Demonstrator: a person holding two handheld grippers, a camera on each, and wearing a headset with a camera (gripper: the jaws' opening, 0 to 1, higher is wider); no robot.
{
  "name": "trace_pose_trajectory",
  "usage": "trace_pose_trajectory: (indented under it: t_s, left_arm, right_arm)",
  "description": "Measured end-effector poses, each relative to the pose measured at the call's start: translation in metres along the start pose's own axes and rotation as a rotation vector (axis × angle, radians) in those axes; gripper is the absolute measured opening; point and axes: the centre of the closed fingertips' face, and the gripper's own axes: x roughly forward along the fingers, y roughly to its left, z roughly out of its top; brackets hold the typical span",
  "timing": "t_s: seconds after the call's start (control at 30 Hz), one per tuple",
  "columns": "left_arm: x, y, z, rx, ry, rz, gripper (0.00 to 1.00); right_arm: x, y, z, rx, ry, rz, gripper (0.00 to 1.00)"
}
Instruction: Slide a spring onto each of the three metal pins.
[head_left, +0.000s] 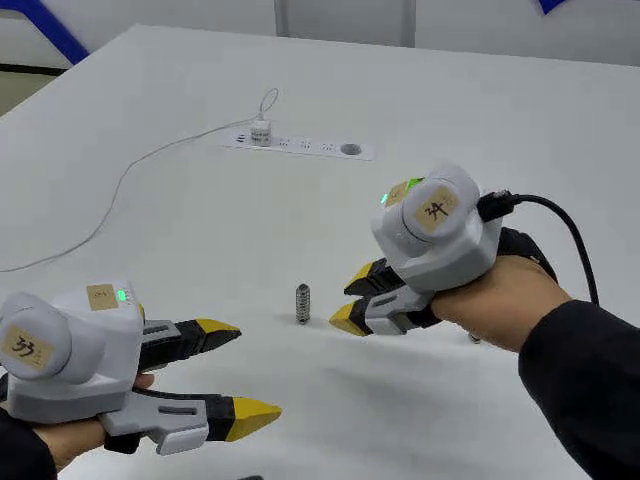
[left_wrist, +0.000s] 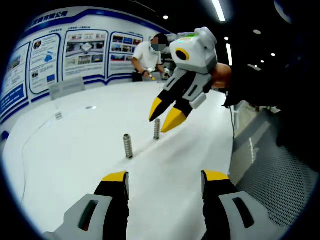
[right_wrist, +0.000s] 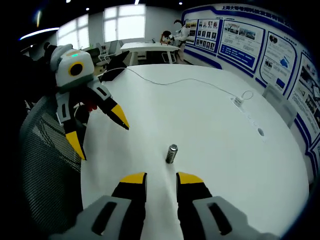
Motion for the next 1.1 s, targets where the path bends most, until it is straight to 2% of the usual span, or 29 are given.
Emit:
trace_pose_trajectory:
  t_s: [0.1, 0.43, 0.6, 0.9, 1.1]
  left_arm:
    - [0.0, 0.001, 0.0, -0.002, -0.001, 0.003, 0.6]
    - [0.0, 0.002, -0.001, -0.005, 0.001, 0.002, 0.6]
    - [0.0, 0.002, -0.001, -0.01, -0.001, 0.0, 0.6]
    - [0.0, 0.002, -0.002, -0.016, 0.001, -0.001, 0.61]
    - [0.001, 0.002, -0.003, -0.018, 0.002, -0.007, 0.62]
  right_arm:
    - [-0.005, 0.005, -0.002, 0.023, -0.032, 0.015, 0.25]
    - [-0.025, 0.015, -0.02, 0.073, -0.098, -0.007, 0.28]
    - [-0.034, 0.021, -0.032, 0.08, -0.106, -0.016, 0.3]
    - [-0.049, 0.02, -0.045, 0.127, -0.157, -0.05, 0.32]
    - [-0.058, 0.02, -0.054, 0.154, -0.173, -0.065, 0.35]
